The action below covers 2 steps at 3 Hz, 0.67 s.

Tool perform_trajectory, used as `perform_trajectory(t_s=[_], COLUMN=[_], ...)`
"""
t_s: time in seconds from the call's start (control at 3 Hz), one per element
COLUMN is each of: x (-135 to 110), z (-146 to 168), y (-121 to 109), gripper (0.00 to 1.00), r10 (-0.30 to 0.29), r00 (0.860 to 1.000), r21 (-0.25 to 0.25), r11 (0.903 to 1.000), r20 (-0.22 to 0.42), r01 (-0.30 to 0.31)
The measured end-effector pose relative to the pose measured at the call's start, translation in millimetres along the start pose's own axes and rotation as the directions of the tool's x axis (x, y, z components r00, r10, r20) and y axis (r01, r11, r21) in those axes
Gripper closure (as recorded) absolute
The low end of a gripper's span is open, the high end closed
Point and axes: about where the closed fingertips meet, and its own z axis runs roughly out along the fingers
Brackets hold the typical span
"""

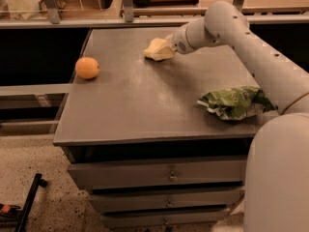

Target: Move sponge near orange

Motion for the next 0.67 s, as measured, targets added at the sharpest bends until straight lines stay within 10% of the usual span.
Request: perform_trajectory(t_s=[0.67], x=[-3.2], z=[-4.3], y=[-2.9], gripper=[0.88], r10=[-0.010], r00=[1.000], r21=[0.061], r11=[0.9981], r20=[0.004], r01=[0.010])
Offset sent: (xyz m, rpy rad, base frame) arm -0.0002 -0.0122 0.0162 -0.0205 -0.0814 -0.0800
